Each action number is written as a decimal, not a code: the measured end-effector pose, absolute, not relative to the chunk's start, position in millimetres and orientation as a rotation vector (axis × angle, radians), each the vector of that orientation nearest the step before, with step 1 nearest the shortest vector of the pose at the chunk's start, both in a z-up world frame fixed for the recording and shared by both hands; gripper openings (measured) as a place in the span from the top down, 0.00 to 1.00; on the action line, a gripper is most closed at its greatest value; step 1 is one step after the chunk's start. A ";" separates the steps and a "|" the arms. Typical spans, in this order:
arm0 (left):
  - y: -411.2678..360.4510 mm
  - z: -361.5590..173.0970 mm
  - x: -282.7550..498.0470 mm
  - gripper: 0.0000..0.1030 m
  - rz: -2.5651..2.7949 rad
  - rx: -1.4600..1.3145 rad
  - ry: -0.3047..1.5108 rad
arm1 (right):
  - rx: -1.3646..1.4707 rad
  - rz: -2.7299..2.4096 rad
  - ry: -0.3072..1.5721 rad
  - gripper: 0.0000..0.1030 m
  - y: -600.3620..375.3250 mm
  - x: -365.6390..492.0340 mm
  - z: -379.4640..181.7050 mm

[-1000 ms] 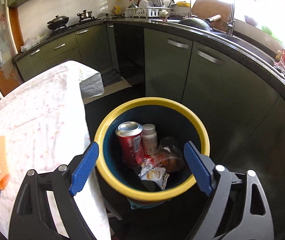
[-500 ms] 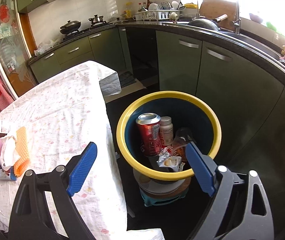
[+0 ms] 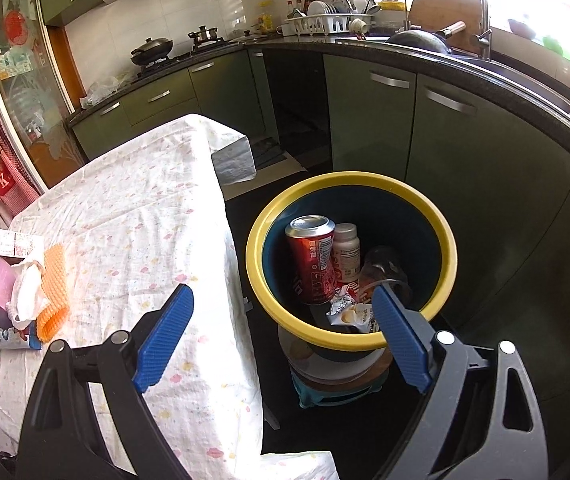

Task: Collect trash
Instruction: 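Grasp the clear water bottle with the left tool and lift it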

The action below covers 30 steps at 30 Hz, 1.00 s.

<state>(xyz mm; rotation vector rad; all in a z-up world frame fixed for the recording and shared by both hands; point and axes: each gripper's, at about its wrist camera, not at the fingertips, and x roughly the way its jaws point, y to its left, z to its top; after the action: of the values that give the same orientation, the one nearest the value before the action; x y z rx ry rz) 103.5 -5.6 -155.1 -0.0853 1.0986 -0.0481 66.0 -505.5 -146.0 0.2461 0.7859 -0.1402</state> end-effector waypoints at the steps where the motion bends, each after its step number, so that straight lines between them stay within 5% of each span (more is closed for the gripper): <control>1: -8.3 -157.2 104.9 0.05 -0.050 -0.074 1.106 | 0.245 -0.136 0.788 0.17 -506.4 66.7 -146.7; 17: -5.7 -183.6 114.3 0.35 -0.071 0.064 1.196 | 0.220 -0.086 0.811 0.16 -486.8 74.5 -149.4; 30: 27.4 -153.7 92.3 0.37 -0.077 0.025 1.061 | 0.201 -0.073 0.828 0.16 -476.0 78.6 -150.0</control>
<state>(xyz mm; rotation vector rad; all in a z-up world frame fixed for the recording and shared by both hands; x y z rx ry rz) 92.3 27.4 -153.7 0.0248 1.0609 -0.0768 78.6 -476.0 -150.0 0.2012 0.8281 -0.0731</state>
